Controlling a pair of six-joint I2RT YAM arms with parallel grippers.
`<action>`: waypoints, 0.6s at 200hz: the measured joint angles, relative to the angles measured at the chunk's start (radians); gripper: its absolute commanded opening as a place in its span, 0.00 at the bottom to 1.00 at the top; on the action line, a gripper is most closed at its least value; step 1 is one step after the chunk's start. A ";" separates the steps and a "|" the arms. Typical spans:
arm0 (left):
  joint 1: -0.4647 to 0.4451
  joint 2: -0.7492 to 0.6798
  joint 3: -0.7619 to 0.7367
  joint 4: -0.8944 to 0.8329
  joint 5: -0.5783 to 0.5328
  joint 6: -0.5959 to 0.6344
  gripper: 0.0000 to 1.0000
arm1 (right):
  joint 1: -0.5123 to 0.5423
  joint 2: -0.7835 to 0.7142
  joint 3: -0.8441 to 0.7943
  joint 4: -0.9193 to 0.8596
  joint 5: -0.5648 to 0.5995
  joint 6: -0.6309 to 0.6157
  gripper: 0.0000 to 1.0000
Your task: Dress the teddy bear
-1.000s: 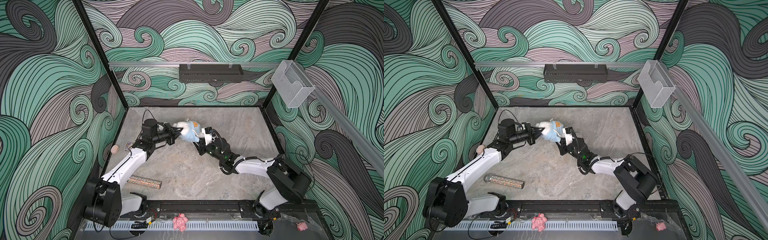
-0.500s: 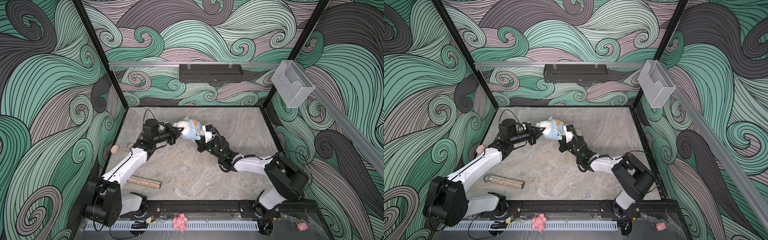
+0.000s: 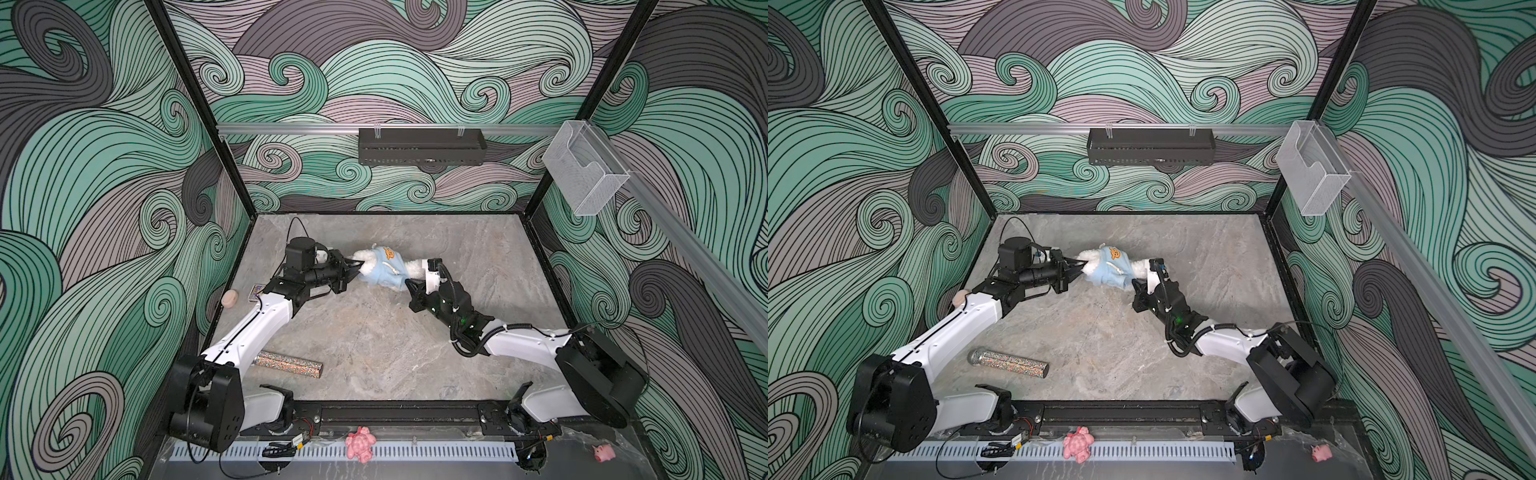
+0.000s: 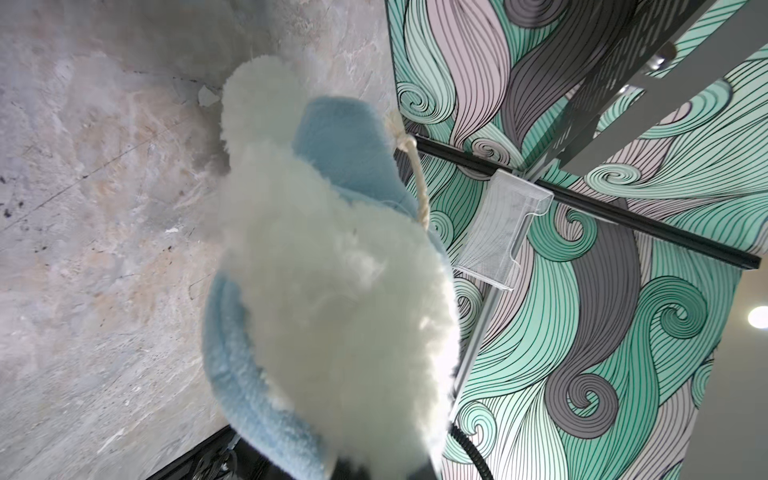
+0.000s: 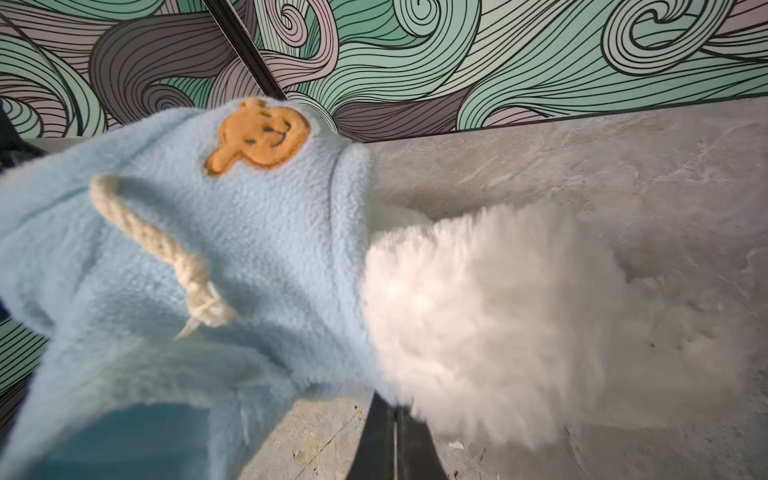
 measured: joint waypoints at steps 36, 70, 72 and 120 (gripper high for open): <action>0.000 0.012 0.002 -0.032 0.025 0.050 0.00 | -0.021 -0.044 -0.012 -0.069 0.023 0.020 0.00; 0.000 0.015 0.004 -0.080 0.044 0.131 0.00 | -0.065 -0.078 -0.041 -0.106 0.021 0.054 0.00; 0.000 0.015 0.006 -0.086 0.045 0.139 0.00 | -0.070 -0.082 -0.044 -0.108 0.017 0.058 0.00; -0.002 0.022 0.113 -0.306 0.019 0.486 0.00 | -0.142 -0.123 -0.063 -0.148 -0.055 0.112 0.00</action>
